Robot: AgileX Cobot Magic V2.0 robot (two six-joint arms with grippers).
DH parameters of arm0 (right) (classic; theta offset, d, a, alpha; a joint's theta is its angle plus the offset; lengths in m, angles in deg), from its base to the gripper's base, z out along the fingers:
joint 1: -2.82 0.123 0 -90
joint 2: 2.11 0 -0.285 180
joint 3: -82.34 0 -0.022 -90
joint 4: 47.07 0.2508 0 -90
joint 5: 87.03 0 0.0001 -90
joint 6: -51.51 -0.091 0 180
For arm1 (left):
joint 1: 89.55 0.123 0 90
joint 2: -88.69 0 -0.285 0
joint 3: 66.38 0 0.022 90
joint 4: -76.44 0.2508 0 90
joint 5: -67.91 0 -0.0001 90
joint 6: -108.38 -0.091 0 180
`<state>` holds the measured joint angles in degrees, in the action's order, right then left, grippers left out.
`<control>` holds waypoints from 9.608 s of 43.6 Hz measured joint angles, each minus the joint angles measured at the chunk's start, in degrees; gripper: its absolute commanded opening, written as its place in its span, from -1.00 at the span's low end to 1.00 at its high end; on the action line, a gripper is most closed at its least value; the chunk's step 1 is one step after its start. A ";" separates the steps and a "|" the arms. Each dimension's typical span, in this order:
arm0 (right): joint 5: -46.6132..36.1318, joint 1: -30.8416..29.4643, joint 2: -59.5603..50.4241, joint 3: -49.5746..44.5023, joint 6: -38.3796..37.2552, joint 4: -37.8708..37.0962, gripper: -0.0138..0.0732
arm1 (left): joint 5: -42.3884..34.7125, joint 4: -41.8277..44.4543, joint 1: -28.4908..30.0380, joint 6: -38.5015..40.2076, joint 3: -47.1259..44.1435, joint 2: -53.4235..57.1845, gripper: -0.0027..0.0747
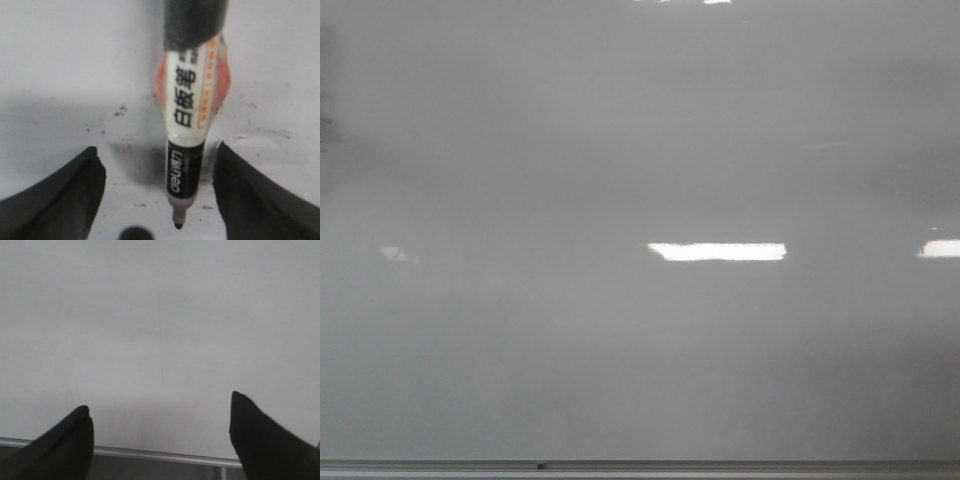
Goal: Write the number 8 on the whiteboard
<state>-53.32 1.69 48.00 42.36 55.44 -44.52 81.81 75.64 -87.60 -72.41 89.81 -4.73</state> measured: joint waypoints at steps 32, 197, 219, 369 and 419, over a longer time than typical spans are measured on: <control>2.48 0.00 0.00 2.17 0.10 1.39 0.66 | 7.04 -0.04 -1.99 -0.07 0.10 3.81 -0.98; -5.72 22.29 10.20 5.48 18.58 19.23 -0.91 | 37.49 -21.45 -21.73 -26.92 0.39 31.41 0.02; -2.45 17.02 24.19 19.81 18.36 19.51 -0.91 | 37.43 -21.82 -21.64 -26.92 0.30 31.41 0.02; 30.07 32.89 22.44 26.82 46.94 26.93 -0.67 | 35.95 -30.98 -49.59 -53.92 10.10 9.57 -0.77; 29.53 13.73 10.15 22.26 21.76 9.07 0.28 | 37.80 13.44 -16.22 1.89 8.27 20.44 -0.94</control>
<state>-23.79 15.42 58.15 64.61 77.20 -35.46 119.60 89.08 -103.82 -70.52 98.08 15.71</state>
